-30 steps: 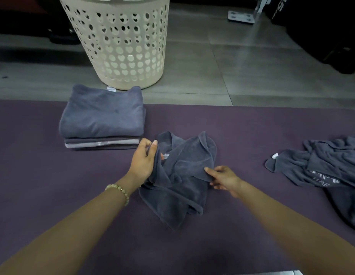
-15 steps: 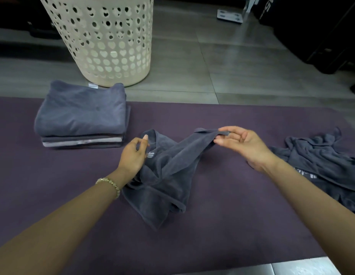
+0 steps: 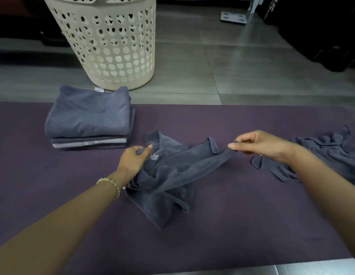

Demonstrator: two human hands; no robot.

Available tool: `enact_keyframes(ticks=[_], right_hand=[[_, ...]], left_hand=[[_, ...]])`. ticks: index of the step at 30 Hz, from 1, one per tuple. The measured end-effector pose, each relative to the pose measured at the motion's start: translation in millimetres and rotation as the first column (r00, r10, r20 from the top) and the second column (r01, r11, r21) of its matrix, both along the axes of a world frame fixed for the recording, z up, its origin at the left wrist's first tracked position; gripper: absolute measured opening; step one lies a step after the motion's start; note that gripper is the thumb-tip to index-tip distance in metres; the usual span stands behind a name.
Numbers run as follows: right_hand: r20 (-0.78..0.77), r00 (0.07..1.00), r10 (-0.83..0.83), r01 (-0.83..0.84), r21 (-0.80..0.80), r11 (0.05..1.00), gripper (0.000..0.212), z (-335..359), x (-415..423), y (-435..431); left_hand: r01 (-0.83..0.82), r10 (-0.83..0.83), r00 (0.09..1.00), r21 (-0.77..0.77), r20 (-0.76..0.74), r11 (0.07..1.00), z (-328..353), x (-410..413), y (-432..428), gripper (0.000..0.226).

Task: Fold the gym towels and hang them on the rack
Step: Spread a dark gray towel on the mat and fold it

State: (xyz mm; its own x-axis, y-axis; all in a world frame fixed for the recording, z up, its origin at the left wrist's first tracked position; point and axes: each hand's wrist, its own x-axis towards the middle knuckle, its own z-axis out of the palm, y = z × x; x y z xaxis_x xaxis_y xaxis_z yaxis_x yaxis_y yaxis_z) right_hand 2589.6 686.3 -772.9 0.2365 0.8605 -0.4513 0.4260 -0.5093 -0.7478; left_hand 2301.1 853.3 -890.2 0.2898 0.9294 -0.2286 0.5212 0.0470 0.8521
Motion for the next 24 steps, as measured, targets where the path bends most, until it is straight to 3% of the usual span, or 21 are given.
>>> enact_keyframes(ticks=[4, 5, 8, 11, 15, 17, 20, 21, 24], right_hand=[[0.004, 1.0, -0.029, 0.028, 0.217, 0.976, 0.015, -55, -41, 42], [-0.009, 1.0, -0.021, 0.023, 0.23, 0.973, 0.009, -67, -50, 53], [-0.04, 0.997, -0.064, 0.071, 0.218, 0.973, 0.022, -99, -68, 78], [-0.081, 0.991, -0.102, 0.118, 0.214, 0.97, 0.02, -113, -75, 90], [-0.106, 0.964, -0.244, 0.261, 0.207, 0.943, 0.018, -120, -80, 97], [-0.046, 0.963, -0.266, 0.27, 0.141, 0.953, 0.025, -123, -79, 96], [-0.026, 0.972, -0.233, 0.23, -0.084, 0.97, 0.068, -129, -77, 89], [-0.078, 0.967, -0.242, 0.229, -0.141, 0.963, 0.069, -131, -78, 87], [-0.175, 0.955, -0.24, 0.209, -0.175, 0.962, 0.045, -134, -85, 84]], left_hand=[[0.045, -0.046, 0.999, -0.067, -0.01, 0.997, -23, -5, 2, 0.035], [0.075, -0.076, 0.997, -0.073, -0.013, 0.995, -25, -4, 2, 0.035], [0.125, -0.133, 0.99, -0.147, -0.042, 0.981, -28, 1, 1, 0.024], [0.158, -0.176, 0.982, -0.214, -0.067, 0.964, -35, 3, 5, 0.051], [0.38, -0.38, 0.924, -0.206, 0.037, 0.902, -22, 2, 0, 0.036], [0.485, -0.485, 0.872, -0.234, 0.063, 0.843, -14, 0, -4, 0.032], [0.546, -0.545, 0.833, -0.309, 0.098, 0.779, -11, -10, -7, 0.032], [0.553, -0.551, 0.827, -0.341, 0.114, 0.76, -11, -13, -9, 0.032], [0.566, -0.576, 0.81, -0.396, 0.105, 0.723, -10, -19, -14, 0.031]])
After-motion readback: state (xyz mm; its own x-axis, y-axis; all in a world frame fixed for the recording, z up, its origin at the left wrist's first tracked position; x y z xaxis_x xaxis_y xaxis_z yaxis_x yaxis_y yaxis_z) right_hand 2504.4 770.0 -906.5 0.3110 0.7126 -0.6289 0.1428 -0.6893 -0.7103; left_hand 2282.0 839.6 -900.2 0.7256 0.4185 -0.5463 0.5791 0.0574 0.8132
